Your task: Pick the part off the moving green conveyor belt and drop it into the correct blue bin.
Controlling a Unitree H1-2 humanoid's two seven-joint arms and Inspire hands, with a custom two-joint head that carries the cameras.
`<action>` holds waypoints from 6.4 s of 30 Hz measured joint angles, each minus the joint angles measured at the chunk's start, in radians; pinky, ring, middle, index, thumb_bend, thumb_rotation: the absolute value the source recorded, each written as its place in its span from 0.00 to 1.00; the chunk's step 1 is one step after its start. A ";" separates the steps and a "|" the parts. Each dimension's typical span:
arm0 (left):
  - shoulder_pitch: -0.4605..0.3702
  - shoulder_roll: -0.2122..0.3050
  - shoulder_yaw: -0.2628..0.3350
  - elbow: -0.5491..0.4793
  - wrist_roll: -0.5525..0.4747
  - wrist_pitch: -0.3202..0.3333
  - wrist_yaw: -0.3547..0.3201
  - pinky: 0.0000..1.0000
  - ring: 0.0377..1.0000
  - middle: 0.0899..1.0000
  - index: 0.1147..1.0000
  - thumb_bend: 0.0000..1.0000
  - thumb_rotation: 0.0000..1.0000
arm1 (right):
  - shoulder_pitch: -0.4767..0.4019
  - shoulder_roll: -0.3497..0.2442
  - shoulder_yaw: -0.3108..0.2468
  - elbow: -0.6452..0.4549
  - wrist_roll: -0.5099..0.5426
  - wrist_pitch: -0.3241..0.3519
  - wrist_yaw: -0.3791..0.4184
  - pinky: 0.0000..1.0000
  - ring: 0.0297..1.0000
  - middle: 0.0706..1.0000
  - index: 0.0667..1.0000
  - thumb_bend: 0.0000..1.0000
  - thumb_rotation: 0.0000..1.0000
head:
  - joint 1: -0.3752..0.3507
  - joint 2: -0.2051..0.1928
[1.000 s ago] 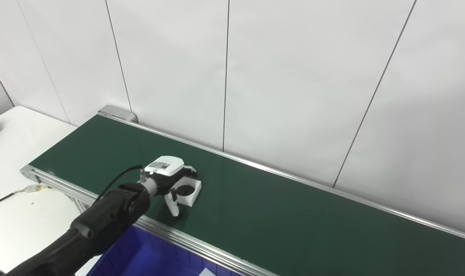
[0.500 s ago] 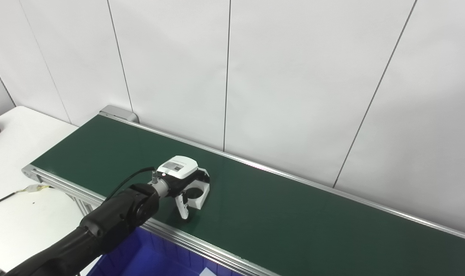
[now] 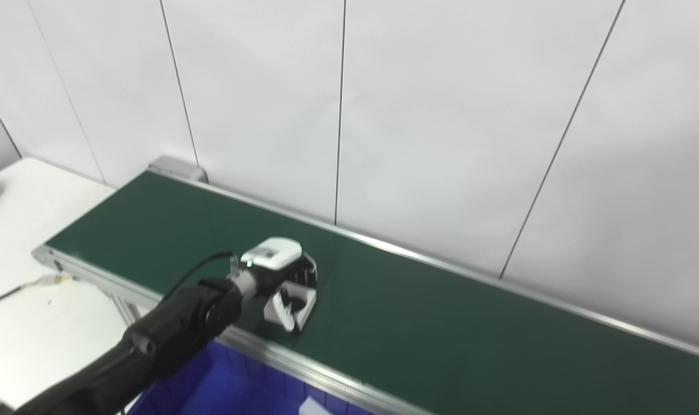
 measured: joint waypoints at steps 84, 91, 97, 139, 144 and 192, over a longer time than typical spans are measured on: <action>0.605 -0.242 0.130 -0.482 0.078 0.017 -0.032 0.37 0.35 0.41 0.47 0.50 0.00 | -0.014 -0.004 -0.039 -0.170 0.010 0.146 0.015 0.70 0.77 0.82 0.90 0.68 0.69 | -0.115 0.261; 0.605 -0.254 0.122 -0.528 0.165 0.078 -0.042 0.67 0.73 0.79 0.78 0.81 0.00 | -0.012 -0.003 -0.037 -0.170 0.007 0.146 0.017 0.69 0.77 0.82 0.90 0.68 0.69 | -0.127 0.252; 0.605 -0.254 0.100 -0.600 0.314 0.124 -0.067 0.84 0.99 0.99 0.99 0.99 0.00 | -0.013 -0.001 -0.036 -0.170 0.006 0.146 0.017 0.69 0.77 0.82 0.90 0.68 0.68 | -0.144 0.238; 0.562 -0.519 0.003 -0.526 -0.549 -0.151 -0.180 0.81 0.87 0.89 0.87 0.85 0.81 | 0.032 0.064 0.009 -0.085 -0.050 0.114 -0.022 0.72 0.80 0.83 0.89 0.75 0.70 | -0.650 0.064; 0.514 -0.501 0.040 -0.419 -0.677 -0.177 -0.198 0.81 0.84 0.84 0.82 0.85 0.78 | 0.034 0.082 0.024 -0.053 -0.094 0.113 -0.039 0.73 0.81 0.85 0.90 0.73 0.72 | -0.721 0.045; 0.673 -0.631 0.220 -0.785 -0.732 -0.451 -0.179 0.52 0.57 0.58 0.61 0.72 0.54 | 0.070 -0.054 0.402 -0.427 -0.453 -0.026 -0.811 0.41 0.44 0.46 0.54 0.56 0.45 | -0.683 -0.035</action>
